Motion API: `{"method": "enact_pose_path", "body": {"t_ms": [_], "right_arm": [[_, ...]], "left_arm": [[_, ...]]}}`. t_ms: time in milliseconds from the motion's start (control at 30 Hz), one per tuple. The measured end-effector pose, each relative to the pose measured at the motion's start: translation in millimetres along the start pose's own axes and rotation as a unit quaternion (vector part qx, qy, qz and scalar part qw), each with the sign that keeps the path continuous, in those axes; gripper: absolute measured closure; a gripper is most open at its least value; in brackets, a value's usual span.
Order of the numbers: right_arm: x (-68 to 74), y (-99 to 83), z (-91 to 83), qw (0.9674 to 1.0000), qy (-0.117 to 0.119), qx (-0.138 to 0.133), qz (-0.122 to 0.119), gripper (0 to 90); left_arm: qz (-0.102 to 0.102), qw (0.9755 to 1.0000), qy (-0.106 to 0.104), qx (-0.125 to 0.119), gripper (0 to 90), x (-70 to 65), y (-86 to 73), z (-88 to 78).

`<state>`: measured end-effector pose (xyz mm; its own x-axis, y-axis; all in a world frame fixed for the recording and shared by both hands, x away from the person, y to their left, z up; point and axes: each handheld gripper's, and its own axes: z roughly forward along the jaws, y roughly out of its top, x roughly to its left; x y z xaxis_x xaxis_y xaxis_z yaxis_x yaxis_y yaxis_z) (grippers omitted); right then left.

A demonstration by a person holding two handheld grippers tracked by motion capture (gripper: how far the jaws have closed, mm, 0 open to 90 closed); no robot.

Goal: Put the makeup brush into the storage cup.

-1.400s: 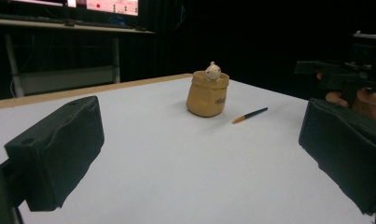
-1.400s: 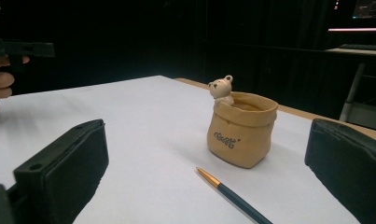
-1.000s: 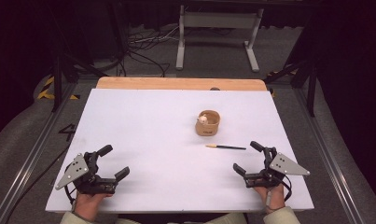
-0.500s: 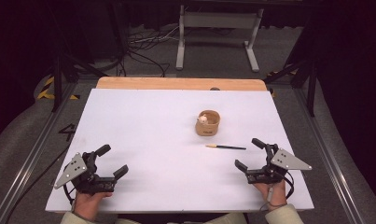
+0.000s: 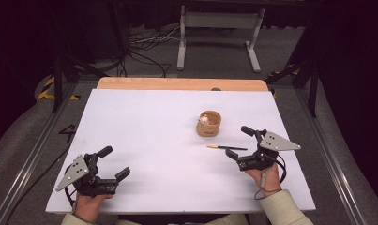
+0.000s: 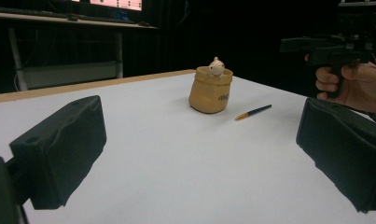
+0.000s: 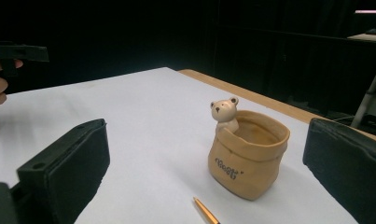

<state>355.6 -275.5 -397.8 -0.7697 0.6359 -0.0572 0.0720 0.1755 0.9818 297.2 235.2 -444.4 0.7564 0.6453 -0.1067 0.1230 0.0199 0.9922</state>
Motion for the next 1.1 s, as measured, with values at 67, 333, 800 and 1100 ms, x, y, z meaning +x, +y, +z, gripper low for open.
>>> {"method": "enact_pose_path", "body": {"t_ms": [67,333,800,1100], "right_arm": [[-2.2,3.6,3.4,1.0000,0.000,0.008,-0.002,1.1],[-14.6,7.5,11.4,0.9979,-0.012,0.061,-0.015,1.9],[-34.6,41.4,32.3,0.9729,-0.006,0.226,-0.050,11.3],[-45.9,51.3,49.1,0.9487,0.013,0.310,-0.062,16.0]], "left_arm": [[0.003,1.0000,0.000,0.000,2.1,0.2,0.3,-0.3],[0.003,1.0000,0.000,-0.001,2.6,-0.6,0.9,-0.6],[0.000,1.0000,-0.003,0.001,2.8,0.2,0.8,-0.6],[-0.006,1.0000,-0.007,0.000,2.9,-0.3,0.3,0.5]]}}
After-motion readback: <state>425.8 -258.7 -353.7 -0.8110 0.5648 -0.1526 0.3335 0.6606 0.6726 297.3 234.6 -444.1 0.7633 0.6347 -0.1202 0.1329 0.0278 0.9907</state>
